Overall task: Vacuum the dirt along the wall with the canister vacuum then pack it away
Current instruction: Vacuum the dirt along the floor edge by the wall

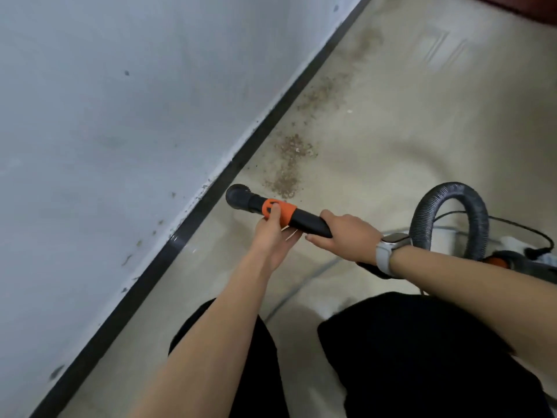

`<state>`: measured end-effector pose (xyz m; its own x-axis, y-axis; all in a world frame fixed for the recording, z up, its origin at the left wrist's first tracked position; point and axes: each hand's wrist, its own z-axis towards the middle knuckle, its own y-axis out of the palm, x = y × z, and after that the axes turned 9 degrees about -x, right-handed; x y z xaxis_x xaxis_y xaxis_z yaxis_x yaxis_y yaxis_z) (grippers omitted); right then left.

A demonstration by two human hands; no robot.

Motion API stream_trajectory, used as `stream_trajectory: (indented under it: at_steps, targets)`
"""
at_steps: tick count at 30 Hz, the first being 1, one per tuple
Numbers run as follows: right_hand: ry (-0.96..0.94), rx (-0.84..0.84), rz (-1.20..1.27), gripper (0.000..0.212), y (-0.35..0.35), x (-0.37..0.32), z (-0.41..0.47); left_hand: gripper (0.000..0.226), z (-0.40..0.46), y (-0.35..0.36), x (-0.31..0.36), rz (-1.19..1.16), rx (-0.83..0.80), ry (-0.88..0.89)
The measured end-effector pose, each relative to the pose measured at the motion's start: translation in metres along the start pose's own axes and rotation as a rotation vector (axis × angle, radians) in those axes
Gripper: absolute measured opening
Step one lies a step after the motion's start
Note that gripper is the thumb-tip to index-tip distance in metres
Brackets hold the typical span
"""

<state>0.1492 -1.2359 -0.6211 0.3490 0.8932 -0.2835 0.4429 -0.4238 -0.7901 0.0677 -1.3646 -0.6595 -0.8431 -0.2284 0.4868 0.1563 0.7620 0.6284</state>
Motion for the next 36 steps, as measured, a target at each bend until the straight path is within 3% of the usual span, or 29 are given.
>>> stream_trajectory:
  at_steps: [12,15,24,36]
  targets:
    - [-0.176,-0.068,-0.240,0.045,0.005,0.082,0.133,0.044,0.139,0.010,-0.011,-0.071,0.333,-0.020]
    - [-0.228,-0.074,-0.226,0.043,-0.004,0.106,0.166,0.026,0.170,0.018,-0.011,-0.076,0.383,0.058]
    - [-0.299,-0.089,-0.217,0.042,-0.039,0.175,0.233,0.025,0.241,0.057,-0.007,-0.054,0.427,0.138]
    - [-0.241,0.000,0.004,0.035,-0.058,0.236,0.266,0.023,0.299,0.104,0.007,0.124,0.315,0.113]
